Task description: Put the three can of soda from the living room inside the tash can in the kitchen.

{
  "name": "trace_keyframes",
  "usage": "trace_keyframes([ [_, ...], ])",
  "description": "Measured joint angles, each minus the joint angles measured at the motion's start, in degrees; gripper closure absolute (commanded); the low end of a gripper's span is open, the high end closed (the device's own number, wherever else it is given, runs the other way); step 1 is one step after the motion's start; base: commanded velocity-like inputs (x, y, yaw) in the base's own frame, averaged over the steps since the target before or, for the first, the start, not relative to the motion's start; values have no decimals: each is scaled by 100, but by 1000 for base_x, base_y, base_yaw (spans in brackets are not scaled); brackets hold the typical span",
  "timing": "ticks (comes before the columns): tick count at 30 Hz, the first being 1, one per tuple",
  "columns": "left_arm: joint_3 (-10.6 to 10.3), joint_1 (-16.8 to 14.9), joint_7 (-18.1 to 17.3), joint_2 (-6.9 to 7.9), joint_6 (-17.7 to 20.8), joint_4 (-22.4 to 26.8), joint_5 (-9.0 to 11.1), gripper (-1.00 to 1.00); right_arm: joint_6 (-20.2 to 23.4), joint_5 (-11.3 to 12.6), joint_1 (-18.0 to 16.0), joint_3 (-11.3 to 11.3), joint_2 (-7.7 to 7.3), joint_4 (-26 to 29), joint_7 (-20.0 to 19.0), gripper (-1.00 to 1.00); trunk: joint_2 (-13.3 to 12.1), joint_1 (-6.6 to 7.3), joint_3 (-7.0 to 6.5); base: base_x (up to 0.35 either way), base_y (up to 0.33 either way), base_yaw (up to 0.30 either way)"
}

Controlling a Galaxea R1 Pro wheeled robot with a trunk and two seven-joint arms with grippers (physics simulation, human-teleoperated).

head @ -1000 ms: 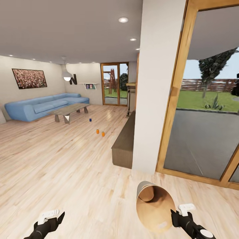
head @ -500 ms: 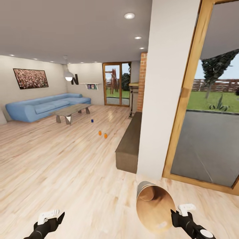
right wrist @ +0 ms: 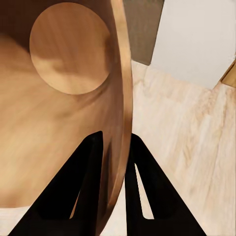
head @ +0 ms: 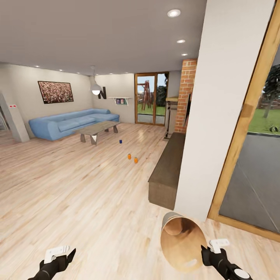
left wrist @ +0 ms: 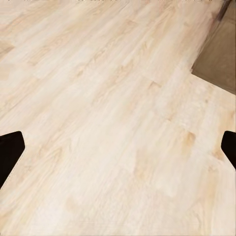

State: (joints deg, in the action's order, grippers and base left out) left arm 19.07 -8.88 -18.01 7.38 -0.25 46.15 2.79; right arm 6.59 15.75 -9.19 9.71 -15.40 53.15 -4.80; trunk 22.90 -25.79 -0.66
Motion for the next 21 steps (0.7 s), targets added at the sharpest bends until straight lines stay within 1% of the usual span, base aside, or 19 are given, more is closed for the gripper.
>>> trace_keyframes([
  [3,0,0,0,0,-4,0,-3,-100,-7,-1,0,1,-1,-22,6,100,0,0,2,190,72,44],
  [6,0,0,-1,0,-12,0,-6,-100,-20,-2,-3,28,-5,-434,9,100,-1,0,2,189,71,15],
  [9,-1,0,-1,0,-16,0,-6,-100,-24,-10,-7,39,-6,-634,14,100,0,0,3,189,71,7],
  [13,0,0,-1,0,-21,-1,-7,-100,-26,3,-11,52,1,-503,12,100,1,0,2,189,71,2],
  [21,0,0,-1,0,-20,0,-7,-100,-26,-16,-9,69,0,-530,18,100,0,0,3,189,71,0],
])
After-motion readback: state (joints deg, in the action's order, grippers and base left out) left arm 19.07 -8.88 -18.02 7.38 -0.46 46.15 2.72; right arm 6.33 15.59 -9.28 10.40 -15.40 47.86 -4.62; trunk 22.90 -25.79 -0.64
